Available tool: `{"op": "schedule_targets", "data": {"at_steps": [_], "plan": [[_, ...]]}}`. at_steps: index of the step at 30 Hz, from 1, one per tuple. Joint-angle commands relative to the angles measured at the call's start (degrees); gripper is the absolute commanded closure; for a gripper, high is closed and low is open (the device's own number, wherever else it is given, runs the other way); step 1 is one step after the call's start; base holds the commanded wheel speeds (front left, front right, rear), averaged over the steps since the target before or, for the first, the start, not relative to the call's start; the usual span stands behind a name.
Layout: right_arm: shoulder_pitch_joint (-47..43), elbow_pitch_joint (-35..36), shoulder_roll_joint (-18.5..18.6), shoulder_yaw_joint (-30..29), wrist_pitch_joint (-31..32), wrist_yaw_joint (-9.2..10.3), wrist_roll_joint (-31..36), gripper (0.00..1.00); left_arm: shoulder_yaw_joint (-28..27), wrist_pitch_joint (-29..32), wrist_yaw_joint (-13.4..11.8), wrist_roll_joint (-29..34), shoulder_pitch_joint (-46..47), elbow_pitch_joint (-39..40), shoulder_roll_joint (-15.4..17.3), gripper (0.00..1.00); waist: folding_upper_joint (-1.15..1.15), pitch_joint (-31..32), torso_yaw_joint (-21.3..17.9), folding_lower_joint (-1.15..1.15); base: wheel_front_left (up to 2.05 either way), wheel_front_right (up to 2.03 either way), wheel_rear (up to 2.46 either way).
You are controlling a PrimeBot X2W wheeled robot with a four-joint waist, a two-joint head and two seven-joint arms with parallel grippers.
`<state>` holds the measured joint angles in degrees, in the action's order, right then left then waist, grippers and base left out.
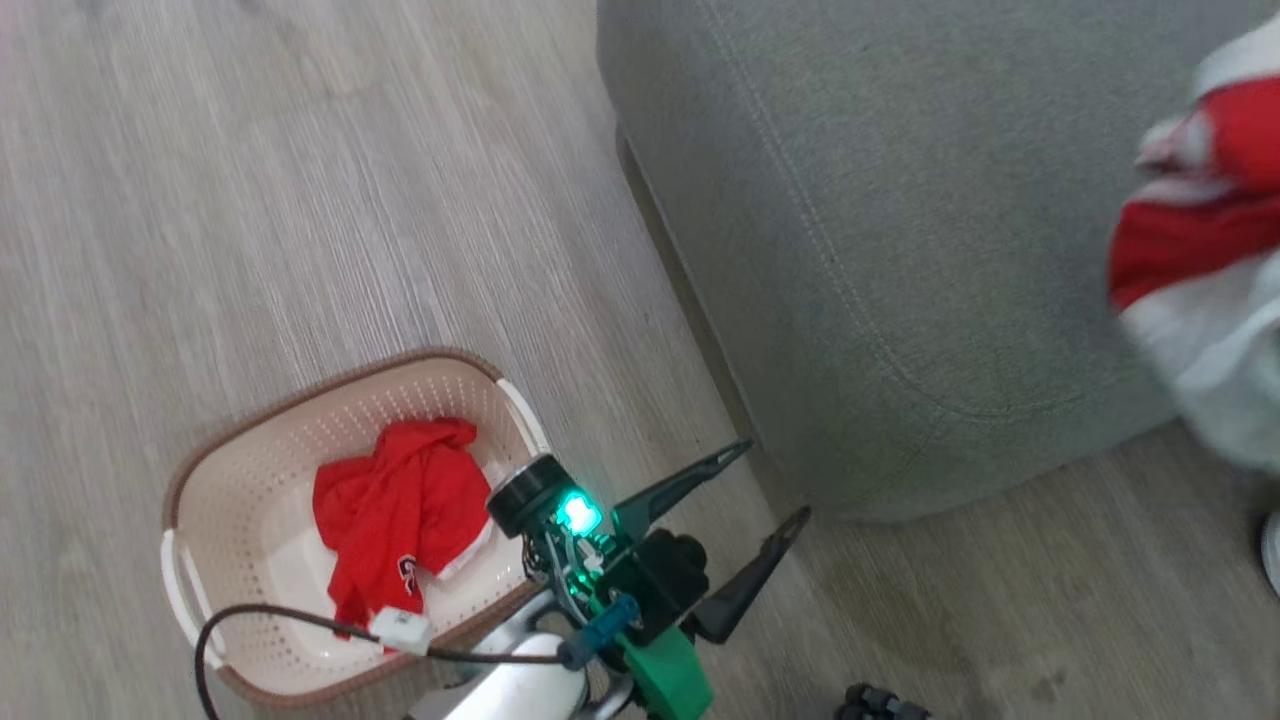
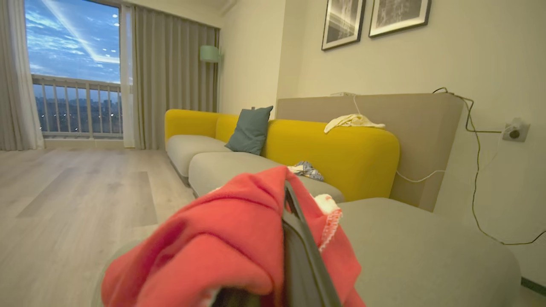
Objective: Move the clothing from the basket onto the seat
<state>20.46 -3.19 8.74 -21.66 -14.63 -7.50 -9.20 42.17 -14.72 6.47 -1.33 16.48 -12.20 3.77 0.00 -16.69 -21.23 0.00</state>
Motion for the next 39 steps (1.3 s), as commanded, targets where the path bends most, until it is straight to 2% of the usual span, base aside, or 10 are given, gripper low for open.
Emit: {"op": "schedule_targets", "data": {"at_steps": [1,13,21,29,33,39], "plan": [[4.23,0.7,2.39,-0.87,-0.37,0.01,-1.47,1.0,-0.75,-0.28,0.39,0.67,1.68,1.14,0.32,0.0,0.0,-2.06,0.46,0.0,0.0,0.0,0.0],[21.8,-12.38,12.8,-4.84,-0.37,0.01,-10.77,1.0,1.58,-0.28,0.73,2.07,6.28,0.32,3.59,0.0,0.0,-13.13,2.96,0.0,0.0,0.0,0.0],[34.11,-25.95,18.5,-6.92,-0.37,0.01,-15.58,1.0,2.07,-0.28,0.26,2.65,10.12,0.67,5.0,0.0,0.0,-20.94,5.61,0.0,0.0,0.0,0.0],[42.4,-38.35,21.8,-6.39,-0.37,0.01,-16.75,1.0,3.31,-0.28,-0.47,2.74,12.1,1.1,6.07,0.0,0.0,-25.6,7.68,0.0,0.0,0.0,0.0],[45.5,-43.09,22.84,-4.64,-0.37,0.01,-17.14,1.0,2.99,-0.28,-1.84,2.25,12.75,1.66,5.87,0.0,0.0,-27.75,8.85,0.0,0.0,0.0,0.0],[50.09,-46.06,23.34,-5.03,-0.37,0.01,-19.54,1.0,4.1,-0.28,-2.43,2.29,13.18,1.91,6.24,0.0,0.0,-29.79,10.24,0.0,0.0,0.0,0.0]]}}
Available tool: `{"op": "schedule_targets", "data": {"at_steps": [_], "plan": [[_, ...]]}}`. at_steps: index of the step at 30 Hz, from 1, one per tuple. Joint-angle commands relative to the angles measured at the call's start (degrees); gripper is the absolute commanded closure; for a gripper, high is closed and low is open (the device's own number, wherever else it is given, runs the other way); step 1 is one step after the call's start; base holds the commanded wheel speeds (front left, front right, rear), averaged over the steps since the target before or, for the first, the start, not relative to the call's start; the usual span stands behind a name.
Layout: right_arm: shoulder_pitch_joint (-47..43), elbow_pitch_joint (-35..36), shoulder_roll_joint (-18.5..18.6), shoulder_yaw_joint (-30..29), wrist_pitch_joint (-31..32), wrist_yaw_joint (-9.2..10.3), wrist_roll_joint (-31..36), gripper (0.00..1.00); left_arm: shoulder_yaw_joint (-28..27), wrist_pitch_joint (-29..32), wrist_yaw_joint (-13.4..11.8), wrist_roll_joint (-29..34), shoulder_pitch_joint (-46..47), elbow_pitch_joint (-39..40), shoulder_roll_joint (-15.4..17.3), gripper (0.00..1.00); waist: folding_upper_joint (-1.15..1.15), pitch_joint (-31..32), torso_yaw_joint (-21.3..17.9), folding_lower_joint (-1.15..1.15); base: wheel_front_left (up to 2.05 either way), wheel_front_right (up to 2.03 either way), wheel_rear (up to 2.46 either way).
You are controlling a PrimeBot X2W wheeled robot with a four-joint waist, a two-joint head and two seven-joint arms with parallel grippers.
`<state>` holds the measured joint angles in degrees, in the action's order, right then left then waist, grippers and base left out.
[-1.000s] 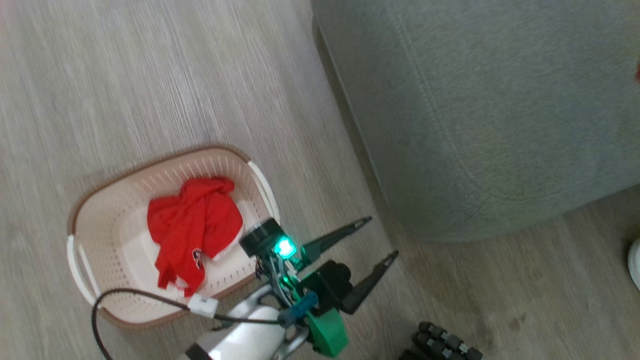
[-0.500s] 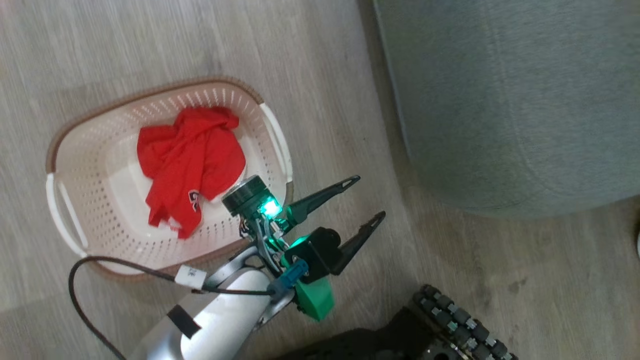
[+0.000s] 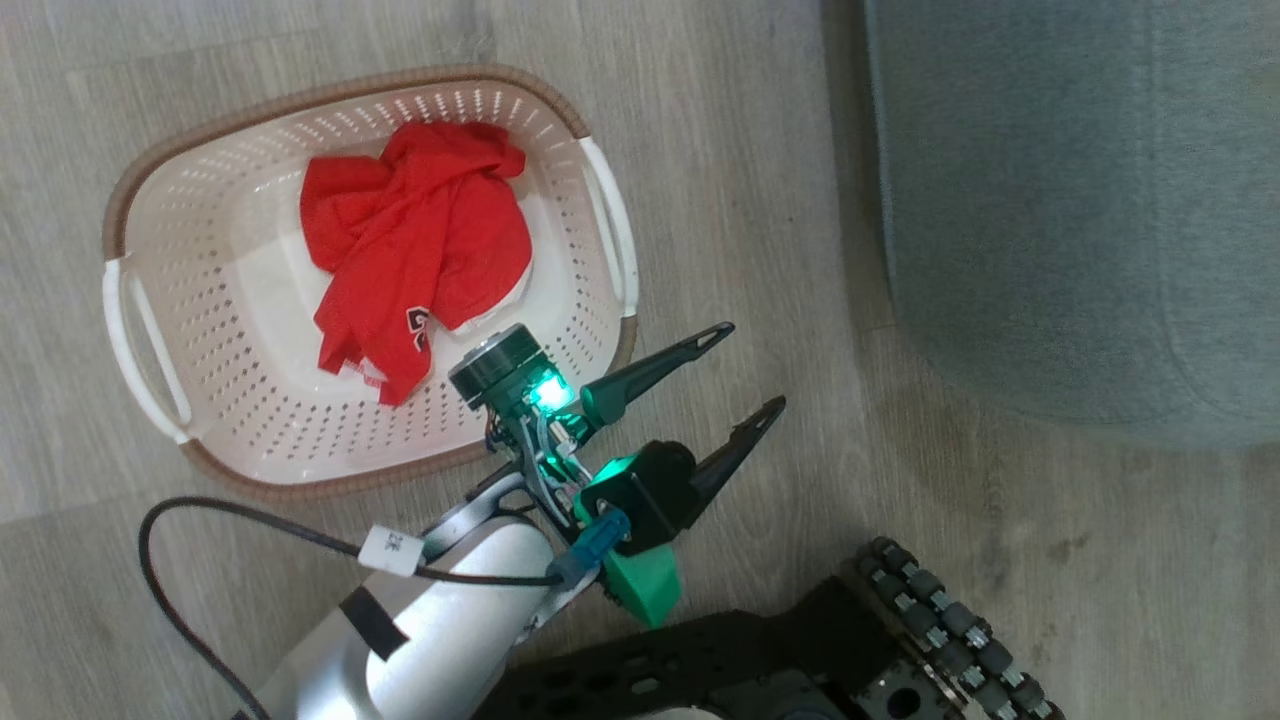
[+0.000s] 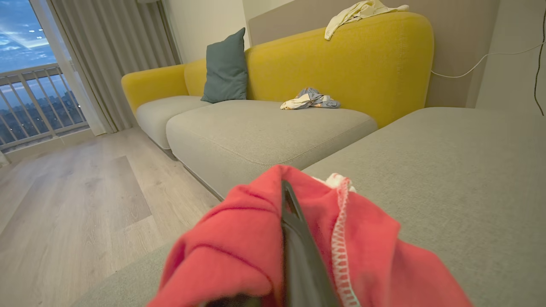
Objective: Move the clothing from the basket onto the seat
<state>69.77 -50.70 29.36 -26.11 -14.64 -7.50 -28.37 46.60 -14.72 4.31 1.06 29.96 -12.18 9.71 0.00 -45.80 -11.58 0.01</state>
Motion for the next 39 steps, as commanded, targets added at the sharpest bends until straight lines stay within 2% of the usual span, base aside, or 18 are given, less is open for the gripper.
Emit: {"op": "schedule_targets", "data": {"at_steps": [1,16,17,18,19,25,30,35,39], "plan": [[1.21,1.26,2.72,-0.81,-0.36,0.01,-0.49,1.0,-0.18,-0.28,-0.43,-0.12,-0.25,1.93,0.33,0.0,0.0,-0.99,0.81,-0.01,0.0,0.0,0.0],[1.99,-12.8,2.48,0.91,-0.36,0.01,5.4,1.0,1.03,-0.28,-2.1,-0.82,0.77,1.89,0.33,0.0,0.0,-2.85,2.16,-0.01,0.0,0.0,0.0],[2.11,-13.4,2.59,0.95,-0.36,0.01,5.55,0.94,1.05,-0.28,-2.14,-0.9,0.87,1.84,0.32,0.0,0.0,-2.8,2.16,-0.01,0.0,0.0,0.0],[2.17,-13.56,2.92,0.71,-0.36,0.01,5.77,0.52,1.07,-0.28,-2.18,-0.98,0.99,1.82,0.3,0.0,0.0,-2.74,2.17,-0.01,0.0,0.0,0.0],[2.08,-13.41,3.19,0.36,-0.36,0.01,6.06,0.0,1.09,-0.28,-2.22,-1.04,1.11,1.8,0.27,0.0,0.0,-2.57,2.19,-0.01,0.0,0.0,0.0],[0.83,-13.8,3.56,0.24,-0.36,0.01,7.24,0.0,1.28,-0.28,-2.41,-1.67,1.05,1.54,-0.41,0.0,0.0,0.08,2.07,-0.01,0.0,0.0,0.0],[-2.25,-13.72,2.99,1.73,-0.36,0.01,9.17,0.0,0.96,-0.28,-2.48,-2.64,0.45,1.31,-1.88,0.0,0.0,5.45,1.81,-0.01,0.0,0.0,0.0],[-6.67,-13.19,3.01,6.42,-0.36,0.01,10.53,0.0,0.13,-0.28,-2.33,-3.45,-0.52,1.13,-3.24,0.0,0.0,10.88,1.9,-0.01,0.0,0.0,0.0],[-10.01,-12.01,2.42,11.34,-0.36,0.01,8.63,0.0,-0.57,-0.28,-2.24,-3.79,-2.13,0.9,-4.11,0.0,0.0,15.58,1.95,-0.01,0.0,0.0,0.0]]}}
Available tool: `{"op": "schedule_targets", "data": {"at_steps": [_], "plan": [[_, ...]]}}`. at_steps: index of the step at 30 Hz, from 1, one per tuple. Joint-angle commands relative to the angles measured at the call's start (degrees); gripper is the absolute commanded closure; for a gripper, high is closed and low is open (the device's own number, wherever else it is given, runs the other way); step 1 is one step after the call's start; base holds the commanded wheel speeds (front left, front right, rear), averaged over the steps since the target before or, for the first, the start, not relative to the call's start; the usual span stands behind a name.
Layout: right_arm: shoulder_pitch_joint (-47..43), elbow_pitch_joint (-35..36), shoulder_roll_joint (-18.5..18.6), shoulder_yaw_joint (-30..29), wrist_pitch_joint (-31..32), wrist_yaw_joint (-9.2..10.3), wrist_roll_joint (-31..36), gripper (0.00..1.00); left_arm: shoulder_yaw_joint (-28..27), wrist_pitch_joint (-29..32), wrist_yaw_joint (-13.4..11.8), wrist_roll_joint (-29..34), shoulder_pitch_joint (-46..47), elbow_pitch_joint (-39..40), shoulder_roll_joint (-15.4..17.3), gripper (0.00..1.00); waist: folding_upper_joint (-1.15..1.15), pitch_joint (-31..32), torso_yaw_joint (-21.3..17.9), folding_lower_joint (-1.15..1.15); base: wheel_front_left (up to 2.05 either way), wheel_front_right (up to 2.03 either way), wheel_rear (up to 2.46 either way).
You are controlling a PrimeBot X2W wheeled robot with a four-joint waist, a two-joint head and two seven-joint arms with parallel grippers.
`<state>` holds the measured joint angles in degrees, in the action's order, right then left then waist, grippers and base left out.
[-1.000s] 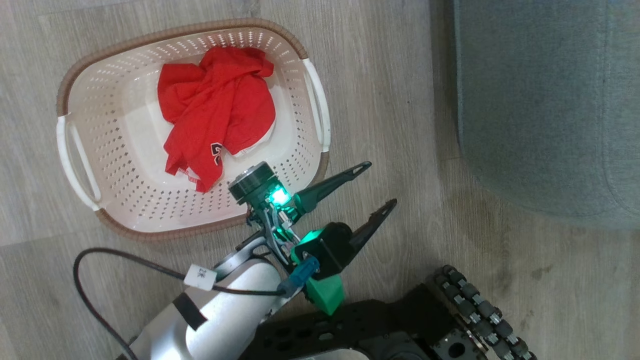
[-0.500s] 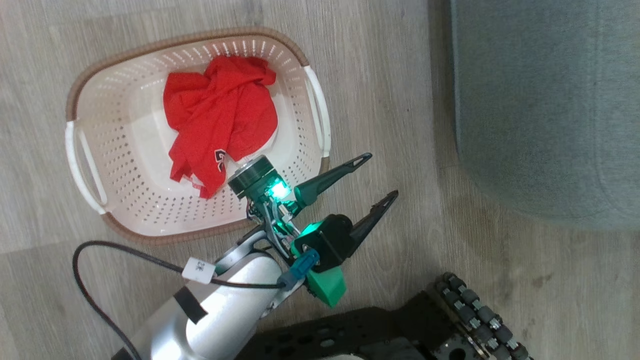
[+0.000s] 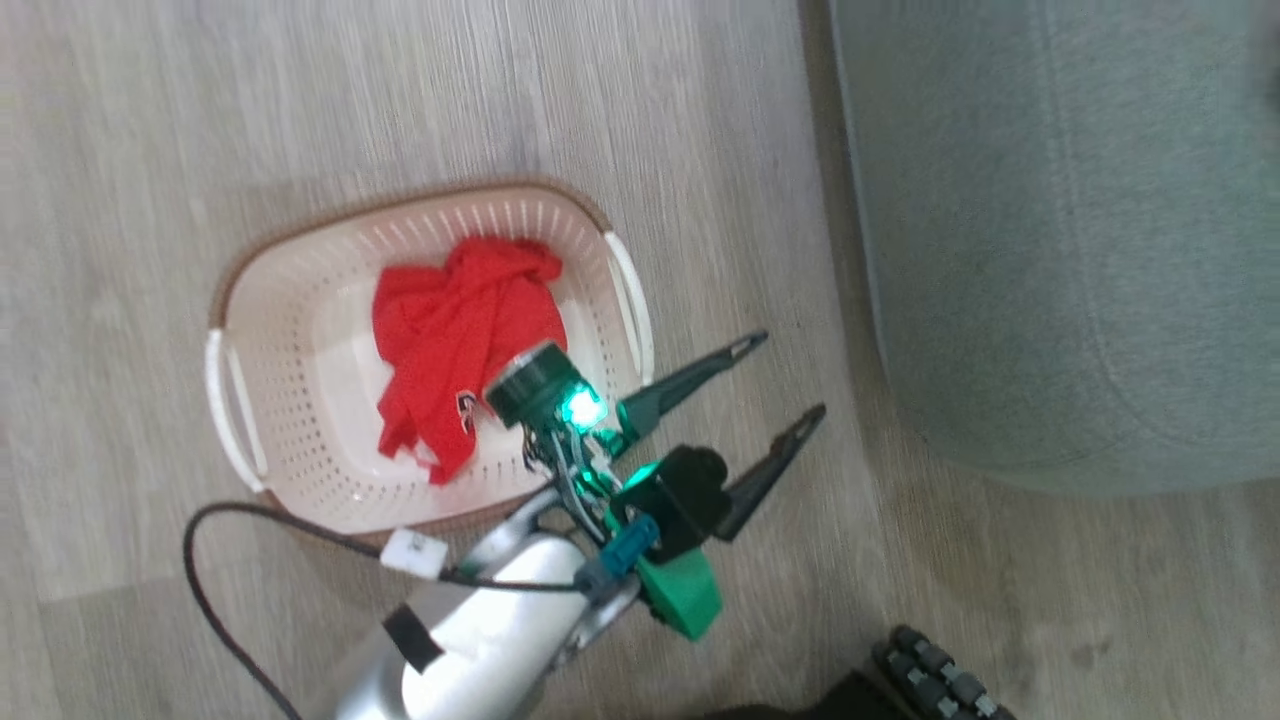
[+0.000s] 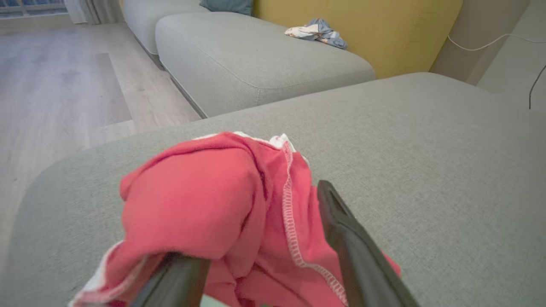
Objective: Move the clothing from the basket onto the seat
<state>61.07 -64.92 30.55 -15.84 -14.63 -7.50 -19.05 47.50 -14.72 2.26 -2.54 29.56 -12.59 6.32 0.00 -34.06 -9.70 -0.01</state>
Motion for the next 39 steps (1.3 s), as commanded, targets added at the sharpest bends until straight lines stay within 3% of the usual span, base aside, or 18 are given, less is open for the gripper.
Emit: {"op": "schedule_targets", "data": {"at_steps": [1,9,14,27,39], "plan": [[-2.2,2.8,1.28,2.05,-0.37,0.01,-1.59,0.0,-1.61,-0.28,-0.14,-0.21,-2.14,1.25,-0.93,0.0,0.0,5.04,0.13,0.01,0.0,0.0,0.0],[-12.05,13.89,1.16,10.78,-0.37,0.01,-10.67,0.0,-4.97,-0.28,-1.25,-1.38,-6.95,1.63,-2.43,0.0,0.0,14.14,0.68,0.01,0.0,0.0,0.0],[-16.7,18.45,2.44,12.27,-0.37,0.01,-13.91,0.0,-7.98,-0.28,-1.76,-1.51,-9.75,2.23,-2.79,0.0,0.0,18.54,0.97,0.01,0.0,0.0,0.0],[-12.27,9.21,5.8,9.79,0.09,0.01,-11.47,0.0,-11.97,-0.28,-0.65,-0.62,-14.57,2.97,-3.18,0.0,0.0,22.46,2.23,0.01,0.0,0.0,0.0],[1.85,4.77,9.59,6.32,-0.31,0.01,-7.04,0.0,-12.23,-0.28,-0.08,0.22,-12.92,3.41,-3.4,0.0,0.0,18.14,5.04,0.01,0.0,0.0,0.0]]}}
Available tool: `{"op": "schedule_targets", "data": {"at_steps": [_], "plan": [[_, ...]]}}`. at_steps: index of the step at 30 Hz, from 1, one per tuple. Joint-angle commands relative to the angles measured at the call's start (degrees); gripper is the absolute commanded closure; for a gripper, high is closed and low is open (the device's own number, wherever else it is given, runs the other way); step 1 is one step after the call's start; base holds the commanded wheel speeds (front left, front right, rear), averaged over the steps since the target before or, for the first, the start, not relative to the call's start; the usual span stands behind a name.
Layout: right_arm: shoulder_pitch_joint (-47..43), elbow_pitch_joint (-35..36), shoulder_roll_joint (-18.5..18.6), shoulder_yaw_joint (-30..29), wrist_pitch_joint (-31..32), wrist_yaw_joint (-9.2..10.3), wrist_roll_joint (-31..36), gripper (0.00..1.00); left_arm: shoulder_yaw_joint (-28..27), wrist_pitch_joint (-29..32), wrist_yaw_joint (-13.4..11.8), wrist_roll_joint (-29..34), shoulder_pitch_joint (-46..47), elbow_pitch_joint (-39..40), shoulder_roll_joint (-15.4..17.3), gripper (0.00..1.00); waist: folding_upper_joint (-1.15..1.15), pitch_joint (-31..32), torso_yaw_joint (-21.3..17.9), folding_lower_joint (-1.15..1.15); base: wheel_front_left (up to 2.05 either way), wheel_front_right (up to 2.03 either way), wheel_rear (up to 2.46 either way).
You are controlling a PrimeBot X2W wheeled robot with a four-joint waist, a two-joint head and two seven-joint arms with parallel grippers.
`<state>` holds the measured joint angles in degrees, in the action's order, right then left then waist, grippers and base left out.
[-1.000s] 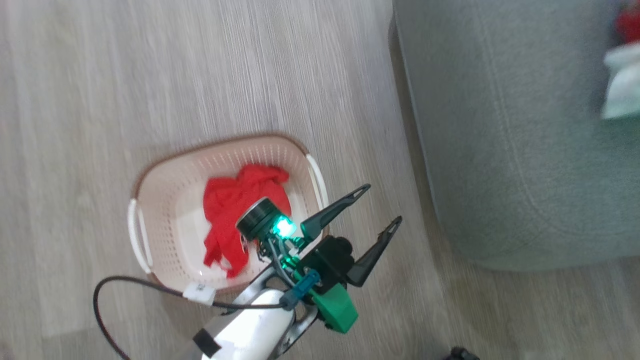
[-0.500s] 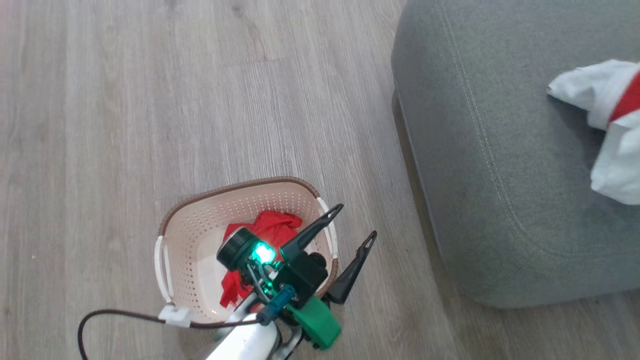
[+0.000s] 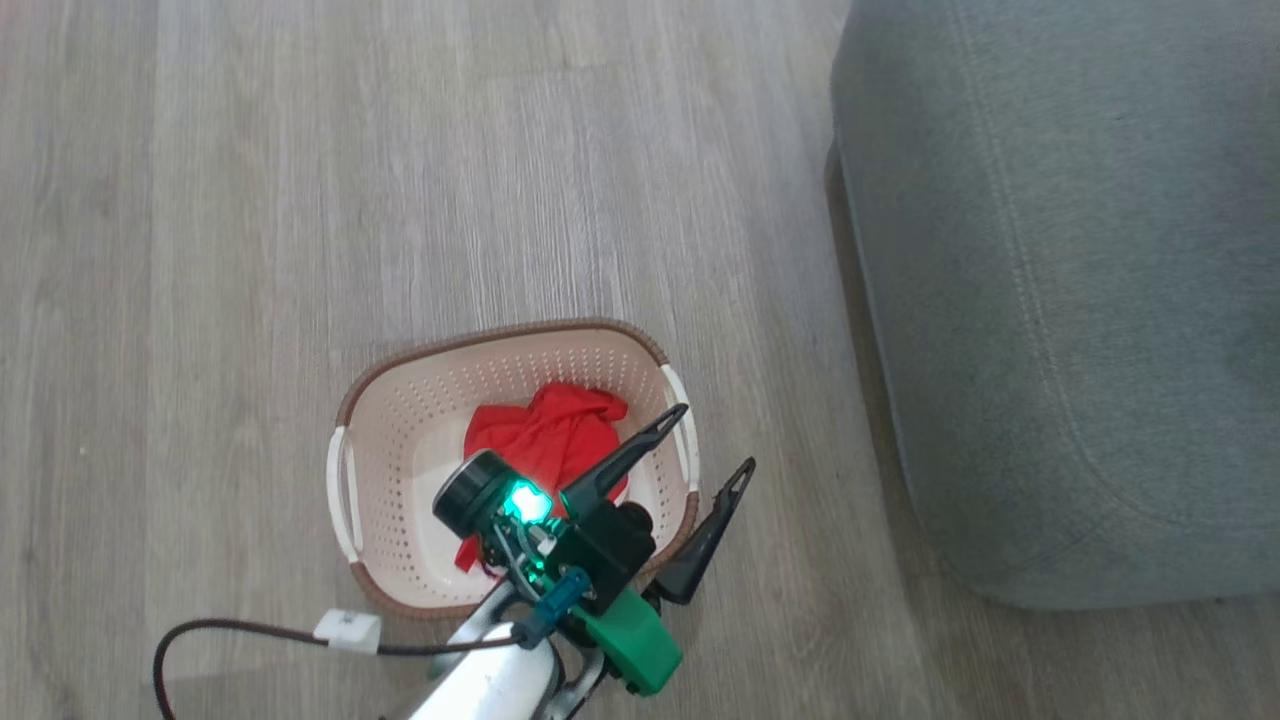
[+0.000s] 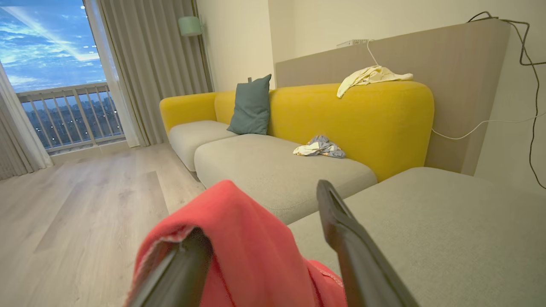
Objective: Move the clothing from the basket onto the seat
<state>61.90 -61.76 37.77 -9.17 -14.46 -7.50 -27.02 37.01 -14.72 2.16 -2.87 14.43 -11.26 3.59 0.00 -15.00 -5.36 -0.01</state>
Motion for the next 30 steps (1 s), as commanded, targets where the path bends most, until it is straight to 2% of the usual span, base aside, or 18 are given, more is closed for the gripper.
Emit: {"op": "schedule_targets", "data": {"at_steps": [1,9,17,23,30], "plan": [[1.17,1.56,2.5,-0.88,-0.49,0.01,1.81,0.0,-1.72,-0.28,0.0,0.58,2.31,2.05,-0.67,0.0,0.0,-1.29,0.88,0.01,0.0,0.0,0.0],[-2.02,-5.74,-0.21,0.34,0.02,0.01,5.71,0.0,-1.45,-0.28,-0.2,0.37,2.68,1.87,-0.7,0.0,0.0,-2.28,1.34,0.01,0.0,0.0,0.0],[-5.54,-10.21,-2.28,4.15,8.03,0.01,5.3,0.0,-1.8,-0.28,-0.11,0.52,3.19,1.66,-0.7,0.0,0.0,-2.17,0.52,0.01,0.0,0.0,0.0],[-8.18,-9.76,-3.75,7.65,12.87,0.01,3.69,0.0,-2.02,-0.28,0.03,0.37,2.66,1.6,-0.7,0.0,0.0,-1.09,-0.33,0.01,0.0,0.0,0.0],[-14.11,-2.78,-5.22,13.11,13.82,0.01,-2.15,0.0,-1.96,-0.28,-0.38,-0.63,1.68,1.49,-0.71,0.0,0.0,1.9,-1.19,0.01,0.0,0.0,0.0]]}}
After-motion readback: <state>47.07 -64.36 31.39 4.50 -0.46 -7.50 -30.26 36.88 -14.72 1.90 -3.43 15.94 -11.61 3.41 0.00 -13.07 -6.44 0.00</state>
